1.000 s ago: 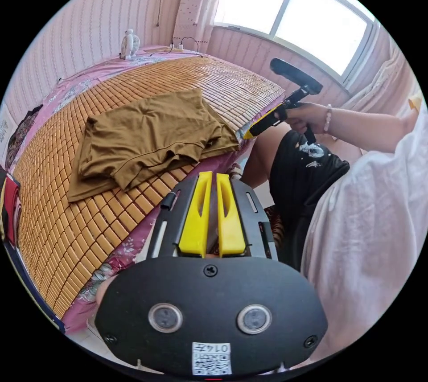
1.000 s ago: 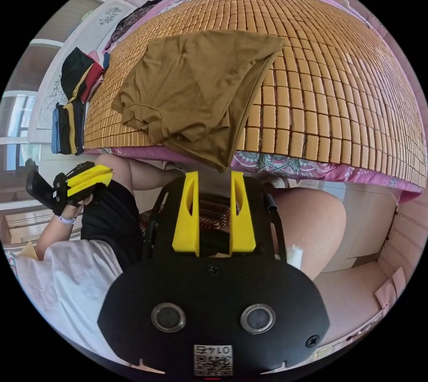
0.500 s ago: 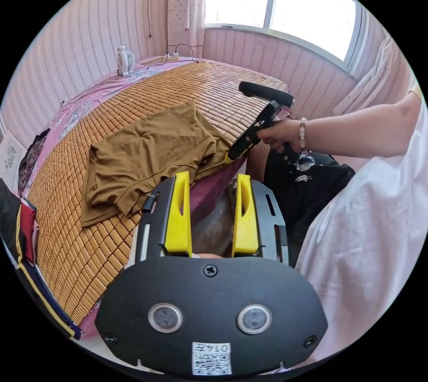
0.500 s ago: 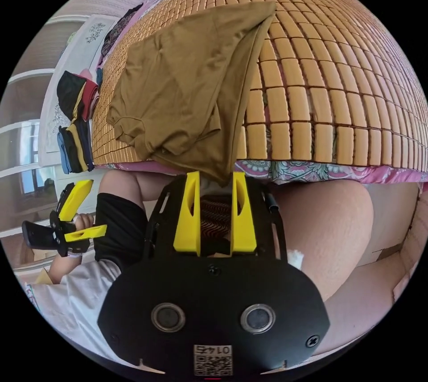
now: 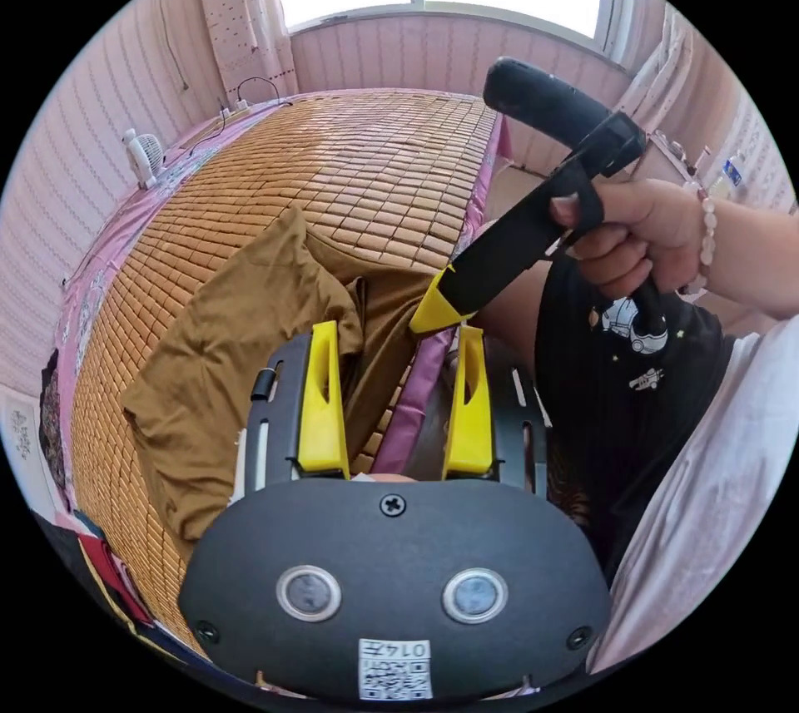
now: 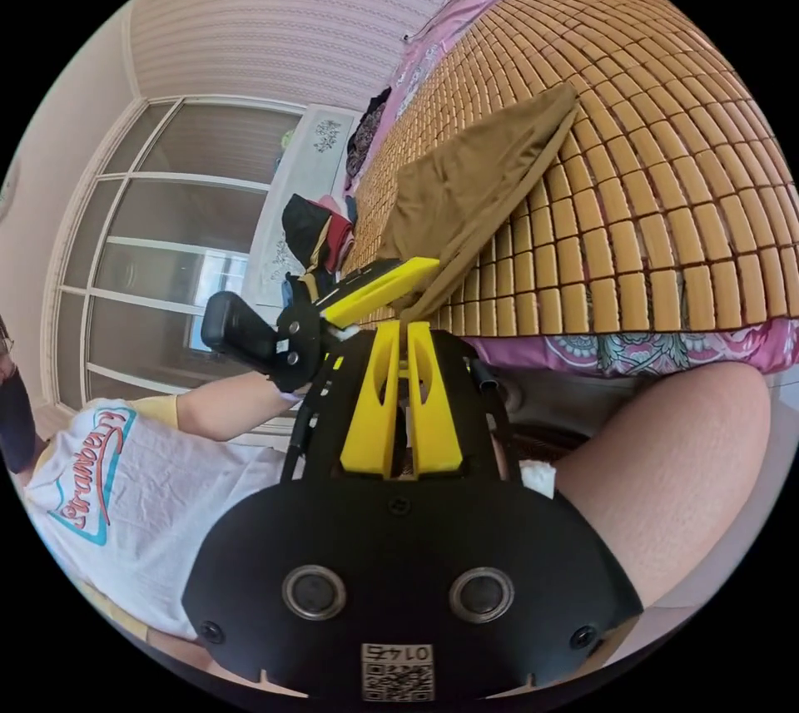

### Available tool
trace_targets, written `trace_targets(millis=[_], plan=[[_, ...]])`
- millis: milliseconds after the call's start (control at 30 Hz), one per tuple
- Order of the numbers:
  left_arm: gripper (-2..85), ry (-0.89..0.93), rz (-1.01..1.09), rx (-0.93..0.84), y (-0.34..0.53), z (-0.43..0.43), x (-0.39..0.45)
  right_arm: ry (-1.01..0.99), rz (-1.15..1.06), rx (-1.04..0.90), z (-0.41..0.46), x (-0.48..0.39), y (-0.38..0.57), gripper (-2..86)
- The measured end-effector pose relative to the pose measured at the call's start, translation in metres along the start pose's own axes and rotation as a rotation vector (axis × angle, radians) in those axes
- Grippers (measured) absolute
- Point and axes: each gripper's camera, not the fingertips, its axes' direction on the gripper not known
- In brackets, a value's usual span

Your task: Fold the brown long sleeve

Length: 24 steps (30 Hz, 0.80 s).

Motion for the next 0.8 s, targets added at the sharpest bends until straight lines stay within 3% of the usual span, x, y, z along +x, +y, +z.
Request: trace_targets(millis=[133, 167, 267, 433, 633, 700, 800], plan=[[5.4, -0.023, -0.014, -0.095, -0.004, 0.021, -0.011, 0.019, -0.06, -0.032, -0.002, -0.012, 0.003, 3.2], [4.2, 0.02, -0.035, -0.134, -0.001, 0.027, -0.013, 0.037, -0.069, 0.039, -0.01, -0.011, 0.009, 5.2], [3.8, 0.049, -0.022, -0.158, 0.02, 0.03, -0.006, 0.15, 0.071, 0.218, -0.027, 0.019, 0.023, 11.9], [3.2, 0.057, -0.094, -0.069, 0.062, 0.004, 0.003, 0.24, 0.235, 0.363, -0.03, 0.052, 0.021, 15.8], [3.3, 0.037, -0.177, 0.046, 0.112, -0.025, 0.008, 0.422, 0.268, 0.394, -0.005, 0.053, 0.002, 5.1], [3.3, 0.025, -0.201, 0.073, 0.125, -0.03, 0.008, 0.382, 0.243, 0.39, -0.005, 0.049, 0.003, 2.6], [3.1, 0.005, -0.256, 0.155, 0.147, -0.041, 0.008, 0.405, 0.096, 0.389, -0.012, 0.012, 0.006, 1.4]])
